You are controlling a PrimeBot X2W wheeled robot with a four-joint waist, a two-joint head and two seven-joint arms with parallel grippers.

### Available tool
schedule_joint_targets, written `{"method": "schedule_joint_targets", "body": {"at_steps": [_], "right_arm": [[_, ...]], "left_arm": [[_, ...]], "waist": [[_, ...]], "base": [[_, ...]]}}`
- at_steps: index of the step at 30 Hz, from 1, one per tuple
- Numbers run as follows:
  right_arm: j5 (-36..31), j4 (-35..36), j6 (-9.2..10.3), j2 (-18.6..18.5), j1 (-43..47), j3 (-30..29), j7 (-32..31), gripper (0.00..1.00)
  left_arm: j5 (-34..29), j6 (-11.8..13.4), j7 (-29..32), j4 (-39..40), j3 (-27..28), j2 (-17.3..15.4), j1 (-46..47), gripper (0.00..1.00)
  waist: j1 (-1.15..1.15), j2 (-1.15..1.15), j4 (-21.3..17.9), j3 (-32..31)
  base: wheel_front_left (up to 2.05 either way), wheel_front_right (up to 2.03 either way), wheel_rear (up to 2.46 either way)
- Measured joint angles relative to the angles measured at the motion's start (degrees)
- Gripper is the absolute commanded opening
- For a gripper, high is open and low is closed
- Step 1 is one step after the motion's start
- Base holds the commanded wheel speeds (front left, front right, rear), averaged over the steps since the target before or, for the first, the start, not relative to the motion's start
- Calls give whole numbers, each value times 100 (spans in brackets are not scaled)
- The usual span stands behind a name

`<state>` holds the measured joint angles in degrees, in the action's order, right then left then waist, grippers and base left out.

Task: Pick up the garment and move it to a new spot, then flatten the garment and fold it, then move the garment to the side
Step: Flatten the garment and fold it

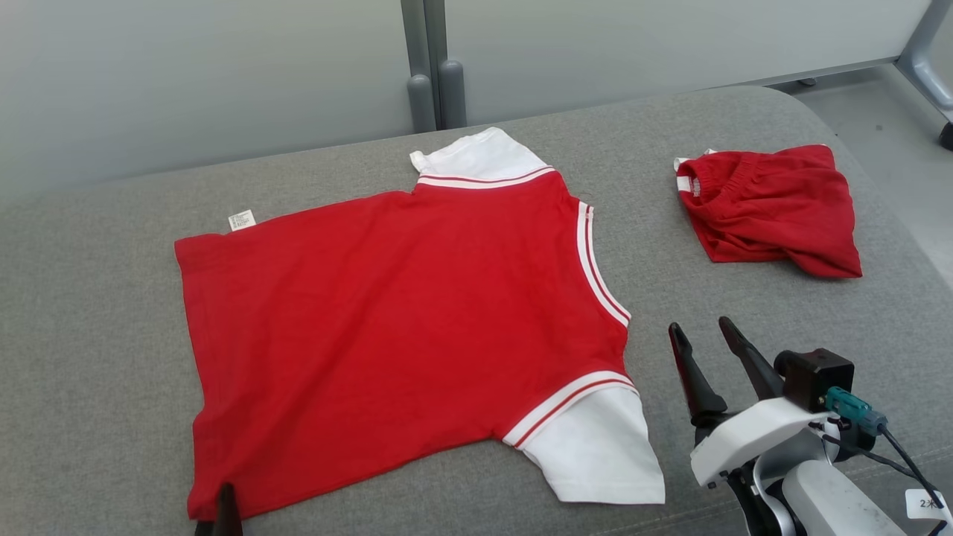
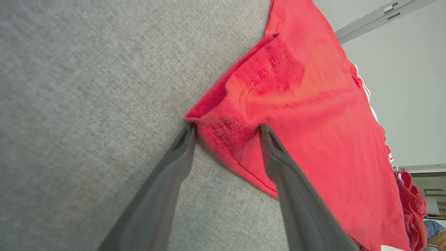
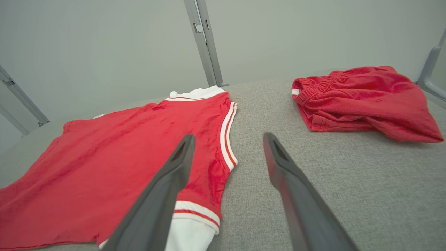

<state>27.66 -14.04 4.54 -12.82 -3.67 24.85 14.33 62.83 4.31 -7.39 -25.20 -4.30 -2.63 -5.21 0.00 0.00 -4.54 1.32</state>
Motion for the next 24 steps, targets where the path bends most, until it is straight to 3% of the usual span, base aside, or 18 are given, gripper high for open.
{"method": "schedule_joint_targets", "body": {"at_steps": [1,3,8,24], "right_arm": [[0,0,0,1,-4,-2,0,100],[0,-12,-1,0,-18,-1,0,100],[9,-93,-116,-47,-4,60,-29,100],[594,-355,-806,-119,974,483,-497,100]], "left_arm": [[1,0,-24,-19,9,0,32,23],[1,0,-66,-47,20,1,88,0],[-8,-70,-182,-65,-1,8,160,0],[-103,-288,-477,191,-155,15,235,0]], "waist": [[0,0,-5,9],[0,0,-13,27],[0,0,-14,76],[0,0,50,271]], "base": [[0,0,0],[0,0,0],[0,0,0],[0,0,0]]}}
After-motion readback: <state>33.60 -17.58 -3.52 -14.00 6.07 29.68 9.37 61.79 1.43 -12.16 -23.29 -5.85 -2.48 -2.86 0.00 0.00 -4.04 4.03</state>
